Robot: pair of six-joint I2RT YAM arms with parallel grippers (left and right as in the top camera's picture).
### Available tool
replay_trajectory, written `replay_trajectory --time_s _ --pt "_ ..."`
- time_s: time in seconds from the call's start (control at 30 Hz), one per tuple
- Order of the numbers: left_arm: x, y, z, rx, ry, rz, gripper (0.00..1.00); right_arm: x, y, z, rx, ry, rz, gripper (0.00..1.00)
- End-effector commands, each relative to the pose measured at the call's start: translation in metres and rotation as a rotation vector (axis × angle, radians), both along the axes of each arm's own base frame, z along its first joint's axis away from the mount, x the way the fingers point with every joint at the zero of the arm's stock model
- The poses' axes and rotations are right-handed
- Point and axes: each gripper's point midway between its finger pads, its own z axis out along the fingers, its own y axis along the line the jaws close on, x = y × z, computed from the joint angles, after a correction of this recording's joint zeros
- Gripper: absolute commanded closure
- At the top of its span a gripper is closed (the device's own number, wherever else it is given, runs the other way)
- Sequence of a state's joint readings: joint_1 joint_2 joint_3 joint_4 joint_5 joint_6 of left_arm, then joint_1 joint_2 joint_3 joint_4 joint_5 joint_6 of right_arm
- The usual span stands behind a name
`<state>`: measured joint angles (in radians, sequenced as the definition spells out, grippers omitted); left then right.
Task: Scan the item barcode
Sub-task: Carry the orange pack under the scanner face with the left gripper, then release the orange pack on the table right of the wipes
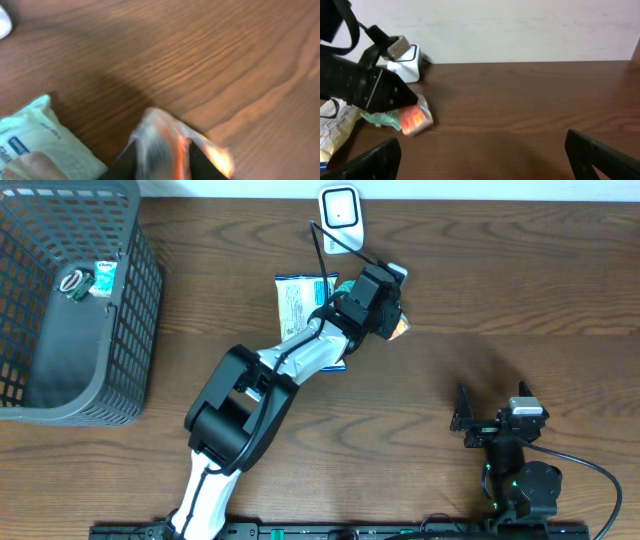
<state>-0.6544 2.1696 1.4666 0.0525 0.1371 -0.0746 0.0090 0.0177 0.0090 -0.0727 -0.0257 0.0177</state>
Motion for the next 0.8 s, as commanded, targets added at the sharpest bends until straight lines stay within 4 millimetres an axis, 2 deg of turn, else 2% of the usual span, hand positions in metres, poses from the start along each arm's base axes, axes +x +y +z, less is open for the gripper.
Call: replay_trajectory --time_s 0.0,0.1,0.17,0.23,0.27,0.37,0.43,0.57,0.6,0.67,0.7,0.77 --pt "0.012 0.006 0.010 0.073 -0.104 -0.051 0.51 0.000 -0.002 -0.001 0.010 0.001 -0.012 0.01" --pt "0.015 0.007 0.027 0.055 -0.133 -0.046 0.43 0.000 -0.002 -0.001 0.010 0.001 -0.012 0.01" --pt "0.016 0.007 0.048 0.034 -0.163 -0.041 0.30 0.000 -0.002 -0.001 0.010 0.001 -0.012 0.01" --pt "0.018 0.010 0.077 0.005 -0.205 -0.032 0.23 0.000 -0.002 -0.001 0.010 0.001 -0.012 0.01" --pt "0.020 0.015 0.099 -0.015 -0.238 -0.020 0.18 0.000 -0.002 -0.001 0.010 0.001 -0.012 0.01" --pt "0.029 0.044 0.165 -0.040 -0.351 0.076 0.15 0.000 -0.002 -0.001 0.010 0.001 -0.012 0.01" --pt "0.036 0.082 0.211 -0.042 -0.428 0.181 0.13 0.000 -0.002 -0.001 0.010 0.001 -0.012 0.01" --pt "0.037 0.157 0.272 -0.046 -0.502 0.328 0.06 0.000 -0.002 -0.001 0.010 0.001 -0.012 0.01" --pt "0.037 0.191 0.291 -0.046 -0.526 0.389 0.00 0.000 -0.002 -0.001 0.010 0.001 -0.012 0.01" --pt "0.037 0.235 0.311 -0.040 -0.555 0.472 0.01 0.000 -0.002 -0.001 0.010 0.001 -0.012 0.01" --pt "0.036 0.290 0.328 -0.025 -0.587 0.578 0.02 0.000 -0.002 -0.001 0.010 0.001 -0.012 0.01" --pt "0.035 0.339 0.337 -0.002 -0.605 0.676 0.02 0.000 -0.002 -0.001 0.010 0.001 -0.012 0.01"
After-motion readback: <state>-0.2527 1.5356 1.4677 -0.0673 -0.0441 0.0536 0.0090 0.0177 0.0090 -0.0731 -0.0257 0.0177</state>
